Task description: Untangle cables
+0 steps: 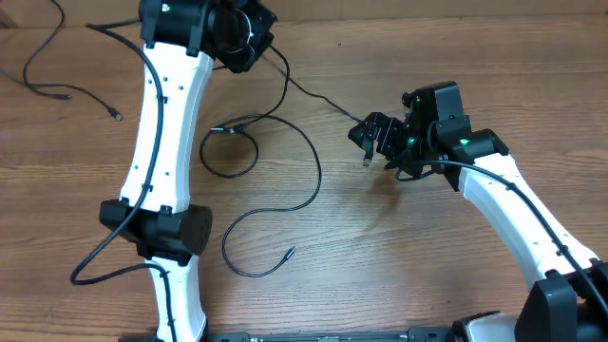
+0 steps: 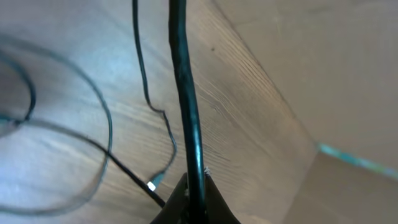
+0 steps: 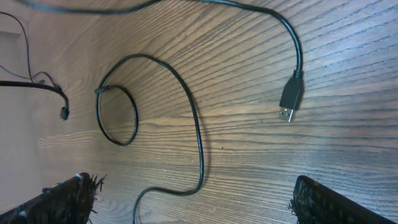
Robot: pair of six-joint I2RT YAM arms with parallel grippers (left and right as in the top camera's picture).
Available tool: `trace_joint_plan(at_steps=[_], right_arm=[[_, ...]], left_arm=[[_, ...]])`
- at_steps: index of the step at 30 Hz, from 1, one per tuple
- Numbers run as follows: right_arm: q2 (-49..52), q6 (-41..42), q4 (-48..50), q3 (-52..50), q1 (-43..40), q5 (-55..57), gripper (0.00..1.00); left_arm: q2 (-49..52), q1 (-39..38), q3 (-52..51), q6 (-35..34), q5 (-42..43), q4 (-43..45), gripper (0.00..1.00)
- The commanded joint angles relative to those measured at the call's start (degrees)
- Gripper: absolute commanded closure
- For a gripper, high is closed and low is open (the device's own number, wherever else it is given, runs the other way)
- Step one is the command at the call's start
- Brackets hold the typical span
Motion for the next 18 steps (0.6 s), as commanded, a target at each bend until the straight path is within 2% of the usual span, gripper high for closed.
trace_joint_plan(at_steps=[1, 4, 7, 13, 18], right_arm=[[0.2, 0.0, 0.2, 0.3, 0.3, 0.4, 0.00], [0.2, 0.0, 0.2, 0.3, 0.3, 0.4, 0.00], [0.2, 0.0, 0.2, 0.3, 0.3, 0.4, 0.00], [0.2, 0.0, 0.2, 0.3, 0.3, 0.4, 0.00], [0.2, 0.0, 0.2, 0.3, 0.3, 0.4, 0.00]], left_arm=[[-3.7, 1.9, 0.4, 13.6, -0.3, 1.1, 0.96], [-8.0, 5.0, 0.4, 17.1, -4.5, 1.2, 0.96], [-14.5, 12.3, 0.4, 23.9, -7.1, 2.0, 0.96], [-22.5, 29.5, 0.4, 24.3, -6.8, 2.8, 0.96], [-21.7, 42.5, 0.3, 26.0, -7.0, 0.1, 0.96]])
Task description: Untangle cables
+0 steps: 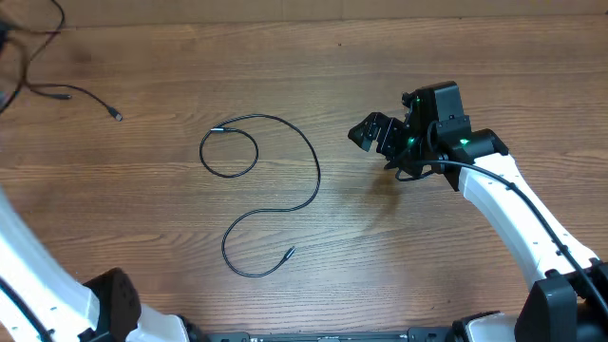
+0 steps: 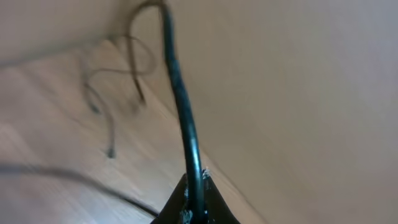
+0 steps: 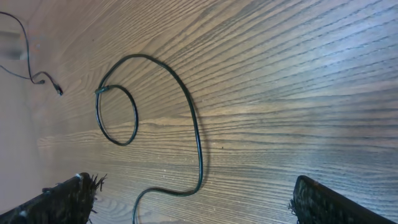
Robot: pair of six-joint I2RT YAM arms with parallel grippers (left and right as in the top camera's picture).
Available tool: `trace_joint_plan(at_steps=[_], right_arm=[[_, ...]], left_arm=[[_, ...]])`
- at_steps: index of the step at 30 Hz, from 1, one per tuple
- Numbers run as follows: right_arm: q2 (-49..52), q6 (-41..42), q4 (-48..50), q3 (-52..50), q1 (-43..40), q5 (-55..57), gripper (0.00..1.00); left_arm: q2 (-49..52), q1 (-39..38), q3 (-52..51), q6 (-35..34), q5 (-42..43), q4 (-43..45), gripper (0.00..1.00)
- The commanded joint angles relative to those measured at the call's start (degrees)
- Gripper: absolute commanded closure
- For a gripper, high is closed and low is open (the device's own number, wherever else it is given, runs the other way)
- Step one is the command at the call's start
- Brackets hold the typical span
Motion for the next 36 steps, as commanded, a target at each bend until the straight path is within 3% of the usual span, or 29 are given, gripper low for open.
trace_joint_plan(at_steps=[1, 9, 11, 16, 23, 26, 29, 36], right_arm=[[0.2, -0.1, 0.2, 0.3, 0.3, 0.4, 0.00], [0.2, -0.1, 0.2, 0.3, 0.3, 0.4, 0.00], [0.2, -0.1, 0.2, 0.3, 0.3, 0.4, 0.00], [0.2, -0.1, 0.2, 0.3, 0.3, 0.4, 0.00], [0.2, -0.1, 0.2, 0.3, 0.3, 0.4, 0.00], [0.2, -0.1, 0.2, 0.3, 0.3, 0.4, 0.00], [0.2, -0.1, 0.2, 0.3, 0.3, 0.4, 0.00], [0.2, -0.1, 0.2, 0.3, 0.3, 0.4, 0.00]], left_arm=[[3.8, 5.5, 0.2, 3.3, -0.4, -2.5, 0.96], [12.7, 8.1, 0.2, 3.3, -4.0, -4.9, 0.96], [14.6, 8.1, 0.2, 3.3, -0.5, -4.8, 0.96], [12.6, 6.3, 0.5, 12.2, 12.7, 3.6, 0.96], [5.1, 0.5, 1.0, 12.2, 21.8, 12.1, 0.96], [1.4, -3.8, 1.0, 12.2, 15.8, 12.2, 0.96], [-1.5, -7.8, 1.0, 12.2, 0.3, 9.9, 0.96], [-0.5, -6.7, 0.9, 10.3, -23.7, -0.8, 0.96]])
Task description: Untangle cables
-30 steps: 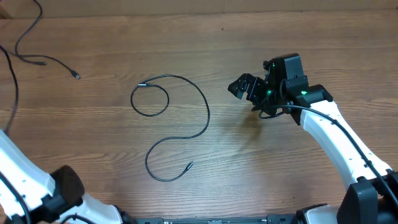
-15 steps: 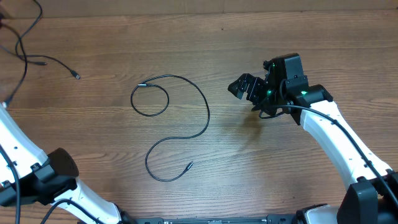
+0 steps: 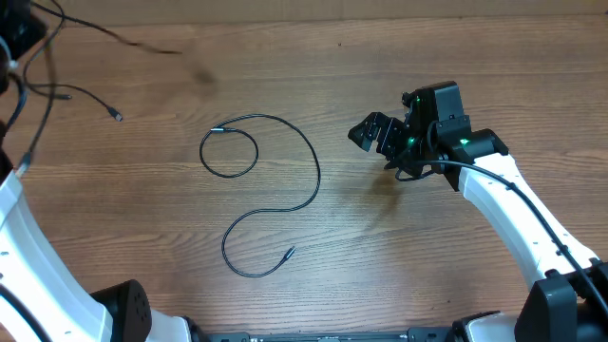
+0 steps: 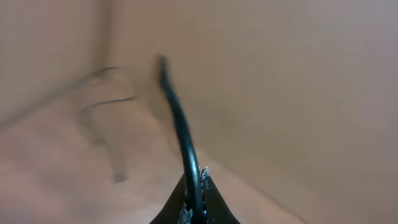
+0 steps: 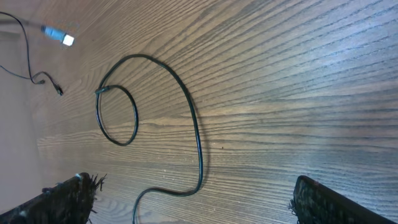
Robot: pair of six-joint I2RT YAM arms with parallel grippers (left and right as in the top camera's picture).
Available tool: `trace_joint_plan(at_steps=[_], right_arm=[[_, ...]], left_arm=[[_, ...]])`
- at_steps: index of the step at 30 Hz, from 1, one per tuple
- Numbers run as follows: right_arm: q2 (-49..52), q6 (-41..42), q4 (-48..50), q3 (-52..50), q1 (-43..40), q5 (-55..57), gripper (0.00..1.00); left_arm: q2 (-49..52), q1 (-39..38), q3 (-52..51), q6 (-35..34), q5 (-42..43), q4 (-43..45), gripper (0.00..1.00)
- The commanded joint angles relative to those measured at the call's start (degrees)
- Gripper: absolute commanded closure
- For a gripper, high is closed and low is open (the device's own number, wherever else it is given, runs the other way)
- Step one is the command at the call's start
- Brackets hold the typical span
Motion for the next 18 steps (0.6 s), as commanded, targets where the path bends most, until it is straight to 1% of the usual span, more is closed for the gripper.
trace_joint_plan(at_steps=[1, 3, 5, 7, 11, 14, 18], right_arm=[[0.2, 0.0, 0.2, 0.3, 0.3, 0.4, 0.00], [0.2, 0.0, 0.2, 0.3, 0.3, 0.4, 0.00], [0.2, 0.0, 0.2, 0.3, 0.3, 0.4, 0.00], [0.2, 0.0, 0.2, 0.3, 0.3, 0.4, 0.00], [0.2, 0.0, 0.2, 0.3, 0.3, 0.4, 0.00], [0.2, 0.0, 0.2, 0.3, 0.3, 0.4, 0.00], [0.2, 0.0, 0.2, 0.3, 0.3, 0.4, 0.00]], left_arm=[[3.0, 1.9, 0.0, -1.3, -19.2, -2.1, 0.96], [4.3, 2.9, 0.0, -1.8, -23.9, -2.4, 0.96], [6.0, 4.5, 0.0, -2.2, -25.7, -2.4, 0.96], [8.2, 6.5, 0.0, -3.7, -25.6, -2.3, 0.96], [11.1, 8.8, 0.0, -3.5, -25.6, -1.6, 0.96], [13.4, 9.2, 0.0, -1.3, -25.6, -0.2, 0.96], [17.9, 9.2, 0.0, -1.3, -25.3, 0.4, 0.96]])
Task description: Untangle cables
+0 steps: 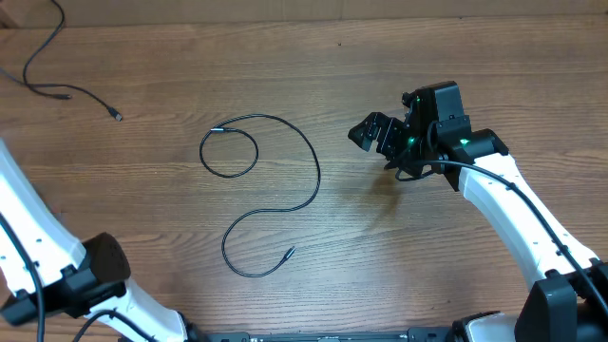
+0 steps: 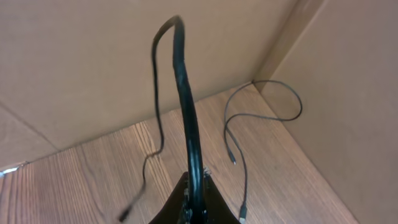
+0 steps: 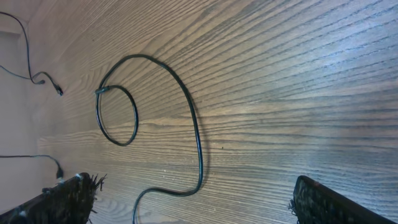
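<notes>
One black cable lies alone mid-table, a small loop at its far end; the right wrist view shows the same cable. My left gripper is out of the overhead view. It is shut on a thick black cable that rises, bends over and hangs down thin at the left. Its jaws hover over the table's far-left corner, where another thin cable with a USB plug lies. My right gripper hangs open over bare wood right of centre, its fingers far apart.
Cardboard walls close off the corner under my left gripper. Thin cable ends lie at the table's far left. My left arm's elbow sits at the near-left edge.
My left gripper, then at the overhead view's top-left corner with its cable trailing over the table's back edge, is now outside that view, cable still held. The right arm has not moved.
First my left gripper held the cable at the table's back middle, its USB plug lying under my right gripper. Then the plug and cable were gone from the middle and the left arm was at the far left. Now the looped cable lies alone mid-table.
</notes>
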Robot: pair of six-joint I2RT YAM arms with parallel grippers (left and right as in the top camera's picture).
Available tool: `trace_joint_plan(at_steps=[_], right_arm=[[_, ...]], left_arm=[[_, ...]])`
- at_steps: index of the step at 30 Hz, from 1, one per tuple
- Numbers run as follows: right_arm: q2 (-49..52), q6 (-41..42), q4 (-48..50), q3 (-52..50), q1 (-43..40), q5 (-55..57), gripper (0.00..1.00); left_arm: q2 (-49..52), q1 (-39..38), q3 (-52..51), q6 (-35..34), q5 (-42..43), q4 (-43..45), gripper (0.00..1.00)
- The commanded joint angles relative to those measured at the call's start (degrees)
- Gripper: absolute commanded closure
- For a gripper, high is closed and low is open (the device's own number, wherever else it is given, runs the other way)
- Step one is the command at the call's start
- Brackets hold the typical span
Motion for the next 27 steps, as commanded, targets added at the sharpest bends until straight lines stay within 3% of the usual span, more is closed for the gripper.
trace_joint_plan(at_steps=[1, 10, 13, 16, 19, 27], right_arm=[[0.2, 0.0, 0.2, 0.3, 0.3, 0.4, 0.00], [0.2, 0.0, 0.2, 0.3, 0.3, 0.4, 0.00], [0.2, 0.0, 0.2, 0.3, 0.3, 0.4, 0.00], [0.2, 0.0, 0.2, 0.3, 0.3, 0.4, 0.00], [0.2, 0.0, 0.2, 0.3, 0.3, 0.4, 0.00], [0.2, 0.0, 0.2, 0.3, 0.3, 0.4, 0.00]], left_arm=[[5.2, 0.0, 0.1, 0.8, -0.7, 0.2, 0.96], [18.3, 0.5, 0.1, 0.8, 12.1, -2.6, 0.96], [20.5, 1.2, 0.1, -1.2, 10.7, -5.6, 0.96], [21.7, 2.5, 0.0, -9.0, 3.5, -8.8, 0.96], [22.5, 4.3, 0.0, -15.6, 2.0, -10.4, 0.96], [22.9, 8.6, -3.8, -38.1, 9.3, -11.7, 0.96]])
